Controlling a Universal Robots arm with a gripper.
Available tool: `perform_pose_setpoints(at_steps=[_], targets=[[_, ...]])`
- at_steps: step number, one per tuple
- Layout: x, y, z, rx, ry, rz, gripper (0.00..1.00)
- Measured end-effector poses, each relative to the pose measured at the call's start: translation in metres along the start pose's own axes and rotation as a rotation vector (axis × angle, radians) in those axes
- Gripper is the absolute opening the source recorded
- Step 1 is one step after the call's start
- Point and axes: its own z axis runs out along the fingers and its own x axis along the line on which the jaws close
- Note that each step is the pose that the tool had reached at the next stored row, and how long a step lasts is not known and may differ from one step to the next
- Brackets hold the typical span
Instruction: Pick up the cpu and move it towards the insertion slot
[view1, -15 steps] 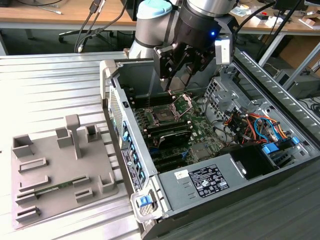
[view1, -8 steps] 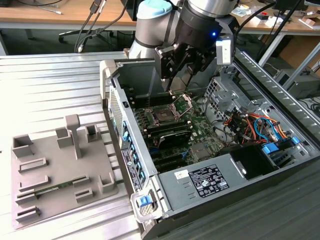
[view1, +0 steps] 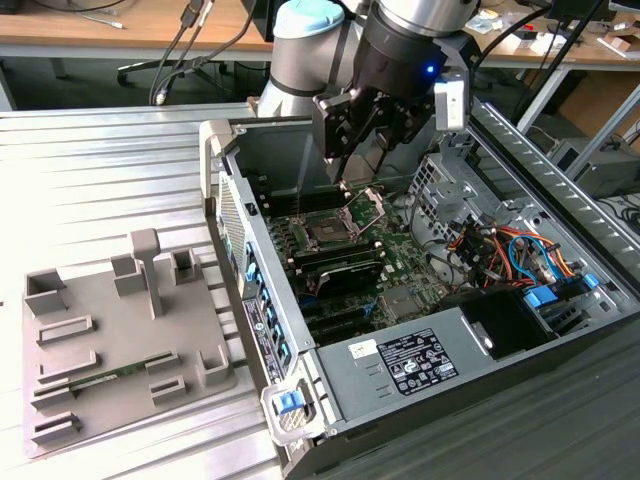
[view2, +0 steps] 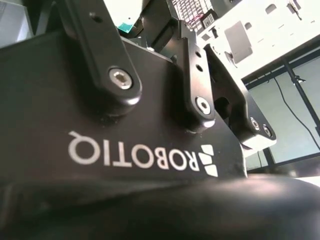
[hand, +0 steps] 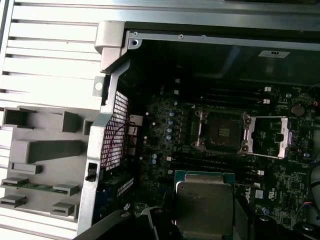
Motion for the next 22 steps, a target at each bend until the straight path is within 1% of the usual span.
perform_pose_setpoints(at_steps=[22], targets=[[-0.0075, -0.0012, 0.0031, 0.0, -0.0001, 0.0, 0.55]])
